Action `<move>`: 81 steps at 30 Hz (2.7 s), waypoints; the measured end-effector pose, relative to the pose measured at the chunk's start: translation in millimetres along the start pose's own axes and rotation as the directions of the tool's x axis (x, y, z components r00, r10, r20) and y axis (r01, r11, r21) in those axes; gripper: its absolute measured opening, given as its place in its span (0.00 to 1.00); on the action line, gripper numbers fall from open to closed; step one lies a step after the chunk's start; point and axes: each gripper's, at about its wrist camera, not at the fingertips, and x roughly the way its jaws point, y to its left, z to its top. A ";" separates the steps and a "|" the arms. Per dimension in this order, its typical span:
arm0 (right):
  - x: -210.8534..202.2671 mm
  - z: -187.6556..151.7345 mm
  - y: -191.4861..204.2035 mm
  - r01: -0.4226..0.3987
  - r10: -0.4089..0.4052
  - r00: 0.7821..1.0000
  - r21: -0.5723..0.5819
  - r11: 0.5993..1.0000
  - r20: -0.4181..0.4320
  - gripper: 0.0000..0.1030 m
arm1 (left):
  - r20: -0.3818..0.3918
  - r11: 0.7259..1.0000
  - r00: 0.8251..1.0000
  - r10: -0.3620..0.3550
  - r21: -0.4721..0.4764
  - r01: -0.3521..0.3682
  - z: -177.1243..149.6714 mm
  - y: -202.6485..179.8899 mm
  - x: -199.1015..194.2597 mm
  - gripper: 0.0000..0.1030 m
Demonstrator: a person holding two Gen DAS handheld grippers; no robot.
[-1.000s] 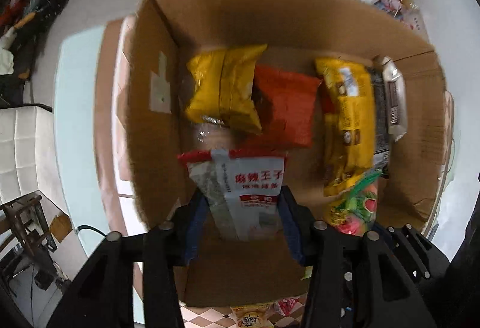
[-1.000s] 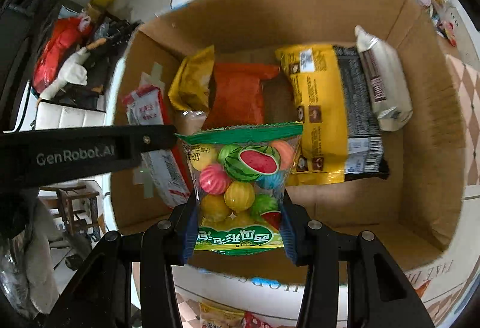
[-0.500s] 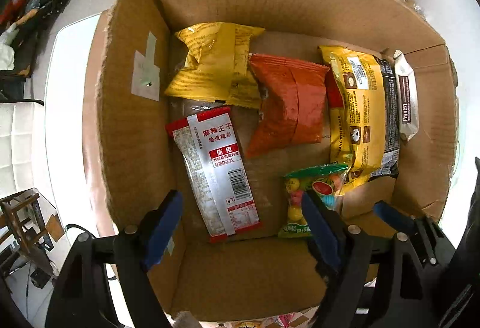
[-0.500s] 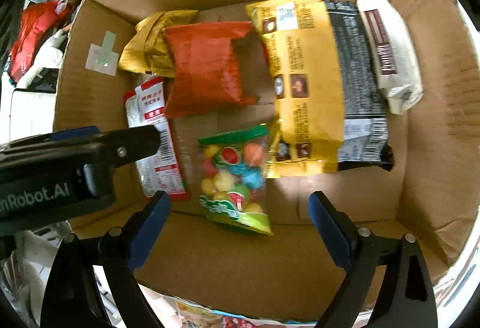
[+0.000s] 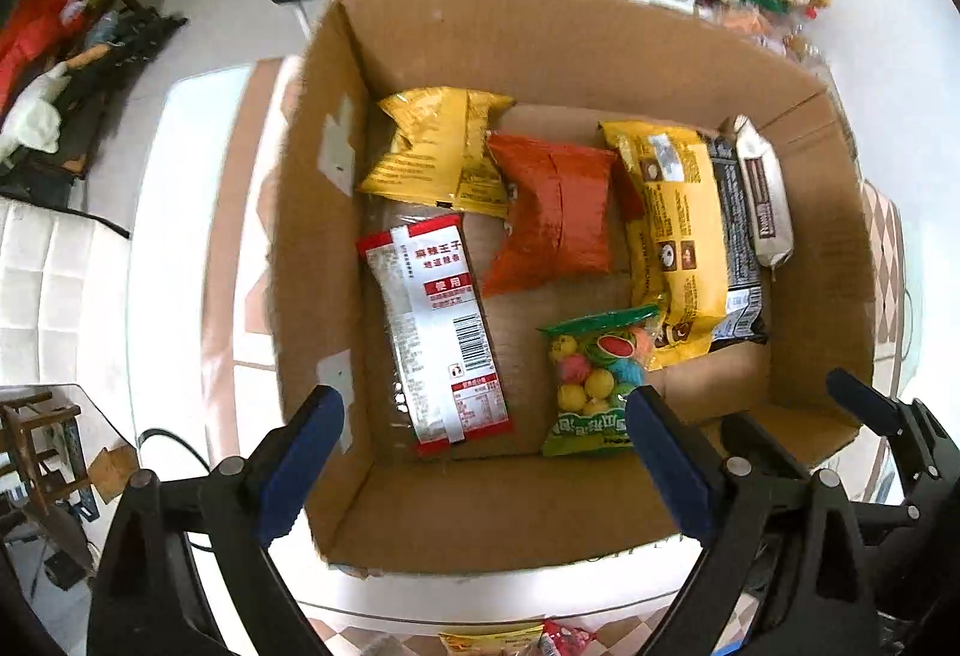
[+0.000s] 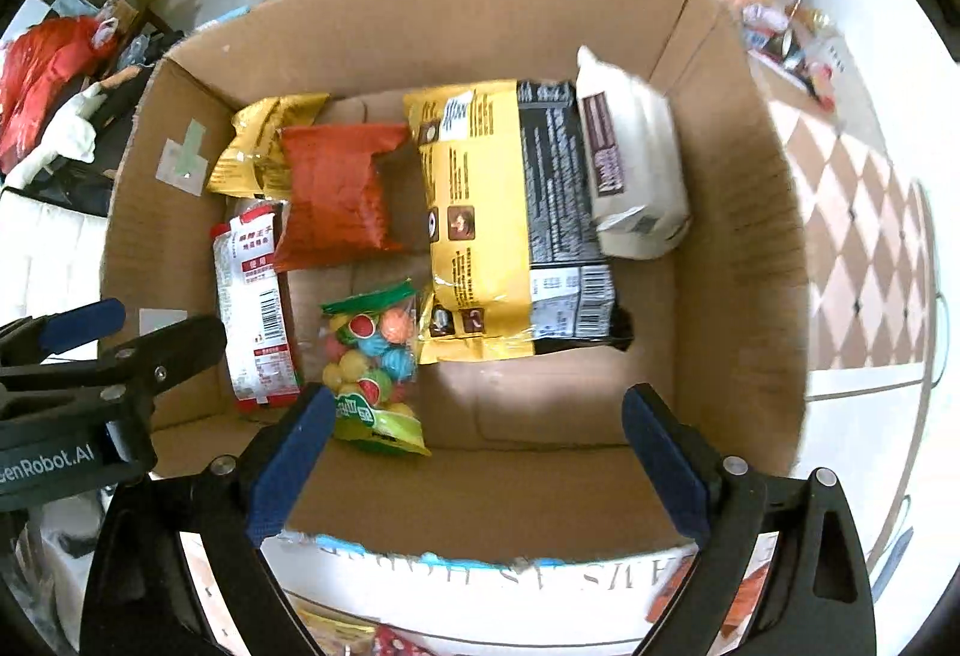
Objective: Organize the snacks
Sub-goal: 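Lift both tools out of the box back over the table, then grasp the yellow bread bag with the left tool while the right tool grasps the red packet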
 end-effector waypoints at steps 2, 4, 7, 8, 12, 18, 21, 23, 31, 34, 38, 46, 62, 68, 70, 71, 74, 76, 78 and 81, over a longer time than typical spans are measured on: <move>-10.6 -5.8 -0.4 0.021 -0.021 0.999 -0.001 1.000 0.039 0.95 | 0.045 1.000 0.999 -0.003 -0.004 0.003 -8.3 -4.2 -8.2 0.93; -25.0 -13.7 -3.7 0.034 -0.033 0.997 -0.005 0.999 0.073 0.95 | 0.088 1.000 0.996 0.001 -0.010 0.000 -13.3 -7.2 -17.5 0.93; -44.7 -24.3 -5.6 0.052 -0.050 0.991 -0.013 0.999 0.122 0.95 | 0.165 1.000 0.986 0.016 -0.021 -0.012 -27.0 -6.6 -34.9 0.93; -51.9 -29.2 -5.9 0.058 -0.055 0.989 -0.015 0.998 0.138 0.95 | 0.195 1.000 0.981 0.021 -0.024 -0.016 -33.2 -7.8 -43.7 0.93; -86.6 -51.9 -9.8 0.075 -0.069 0.977 -0.022 0.997 0.200 0.95 | 0.277 0.999 0.960 0.039 -0.030 -0.032 -53.5 -8.2 -69.9 0.93; -129.7 -80.7 -12.4 0.032 -0.025 0.967 -0.020 0.999 0.255 0.95 | 0.348 0.999 0.937 0.039 -0.020 -0.034 -89.1 -13.0 -102.6 0.93; -147.6 -94.1 -13.1 0.015 -0.009 0.962 -0.018 1.000 0.273 0.95 | 0.408 0.998 0.911 0.056 -0.019 -0.052 -103.8 -17.3 -112.8 0.93; -160.3 -103.0 -13.2 0.007 -0.002 0.957 -0.019 1.000 0.290 0.95 | 0.424 0.998 0.904 0.057 -0.015 -0.056 -113.9 -20.0 -121.3 0.93; -190.5 -127.5 -19.8 -0.032 0.036 0.951 -0.018 0.999 0.308 0.95 | 0.453 0.998 0.889 0.064 -0.032 -0.056 -139.6 -26.2 -142.9 0.93; -189.6 -137.8 -28.9 -0.065 0.064 0.956 -0.005 0.998 0.287 0.95 | 0.410 0.998 0.910 0.057 -0.059 -0.036 -151.2 -22.1 -133.2 0.93; -170.2 -160.6 -49.8 -0.104 0.094 0.971 0.034 0.994 0.219 0.95 | 0.263 0.996 0.964 0.048 -0.087 -0.026 -174.4 -13.6 -92.6 0.93; -84.6 -215.4 -70.3 -0.180 0.182 0.983 0.053 0.982 -0.030 0.96 | -0.082 0.990 0.996 0.026 -0.139 -0.037 -240.1 2.8 29.9 0.93; 20.6 -249.6 -17.6 -0.364 0.345 0.888 -0.005 0.931 -0.305 0.94 | -0.169 0.974 0.986 -0.002 -0.223 -0.036 -268.0 14.0 108.4 0.50; 43.0 -248.4 22.1 -0.325 0.282 0.898 -0.079 0.942 -0.337 0.73 | -0.172 0.966 0.985 -0.006 -0.256 -0.039 -272.5 26.9 107.5 0.53; 50.9 -249.6 30.6 -0.308 0.256 0.901 -0.100 0.946 -0.351 0.67 | -0.179 0.965 0.984 -0.008 -0.258 -0.039 -272.7 26.4 110.2 0.55; 56.3 -251.0 34.8 -0.300 0.244 0.899 -0.108 0.948 -0.363 0.65 | -0.179 0.967 0.984 -0.004 -0.251 -0.042 -273.2 24.6 111.8 0.55; 68.5 -256.4 41.4 -0.285 0.217 0.892 -0.119 0.951 -0.396 0.55 | -0.180 0.969 0.984 0.010 -0.240 -0.054 -272.2 20.3 112.7 0.55; 70.9 -258.8 41.8 -0.280 0.215 0.896 -0.117 0.953 -0.389 0.46 | -0.181 0.970 0.983 0.010 -0.236 -0.054 -256.4 18.8 117.0 0.53; 69.9 -260.0 42.9 -0.277 0.212 0.901 -0.127 0.952 -0.379 0.43 | -0.182 0.970 0.983 0.012 -0.238 -0.056 -251.9 14.7 115.9 0.51; 66.4 -262.7 41.1 -0.271 0.211 0.910 -0.127 0.954 -0.357 0.40 | -0.178 0.973 0.984 0.021 -0.224 -0.061 -250.8 10.9 110.8 0.46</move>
